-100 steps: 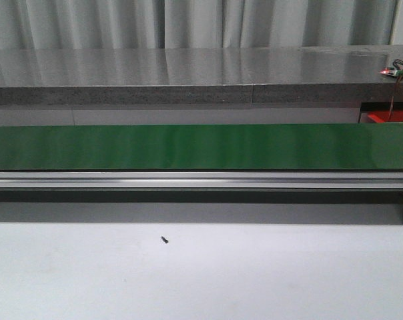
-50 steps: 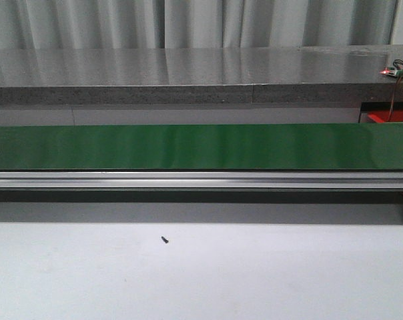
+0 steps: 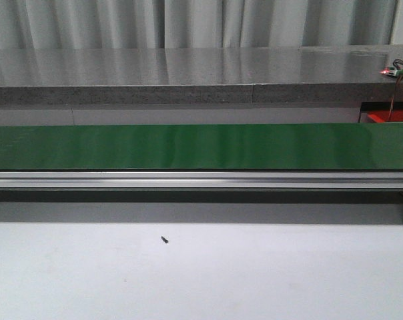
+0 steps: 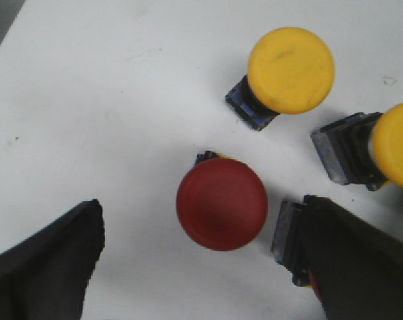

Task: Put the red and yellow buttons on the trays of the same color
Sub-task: 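Lower the left gripper onto a third red button and grasp it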

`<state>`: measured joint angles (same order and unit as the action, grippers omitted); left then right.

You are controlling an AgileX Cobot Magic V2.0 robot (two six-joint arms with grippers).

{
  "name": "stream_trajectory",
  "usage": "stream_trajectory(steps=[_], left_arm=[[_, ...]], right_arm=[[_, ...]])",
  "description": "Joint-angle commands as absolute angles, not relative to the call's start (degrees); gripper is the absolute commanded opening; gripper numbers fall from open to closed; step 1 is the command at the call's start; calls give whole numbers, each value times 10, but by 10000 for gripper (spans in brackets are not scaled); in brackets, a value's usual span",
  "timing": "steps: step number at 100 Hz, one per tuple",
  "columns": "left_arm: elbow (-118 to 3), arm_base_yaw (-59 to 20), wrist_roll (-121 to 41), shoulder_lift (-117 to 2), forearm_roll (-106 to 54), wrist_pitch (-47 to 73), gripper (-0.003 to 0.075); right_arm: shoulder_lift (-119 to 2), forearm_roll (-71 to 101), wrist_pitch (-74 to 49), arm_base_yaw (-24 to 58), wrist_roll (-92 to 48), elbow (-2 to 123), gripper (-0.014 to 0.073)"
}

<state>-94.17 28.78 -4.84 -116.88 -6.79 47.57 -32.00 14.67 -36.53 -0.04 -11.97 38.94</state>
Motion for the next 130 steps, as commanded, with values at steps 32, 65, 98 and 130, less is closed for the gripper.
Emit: stream_trajectory(steps=[32,65,98,130], left_arm=[[-962,292,-37,-1169,-63,441,584],[-968,292,-38,-1180,-63,439,358],[-970,292,-38,-1164,-53,445,169],[-970,292,-39,-1064,-33,479,169]], right_arm=[[-319,147,-328,1,-124,404,-99],[-319,147,-328,1,-124,404,-99],[-319,147,-328,1,-124,404,-99],[-319,147,-328,1,-124,404,-99]])
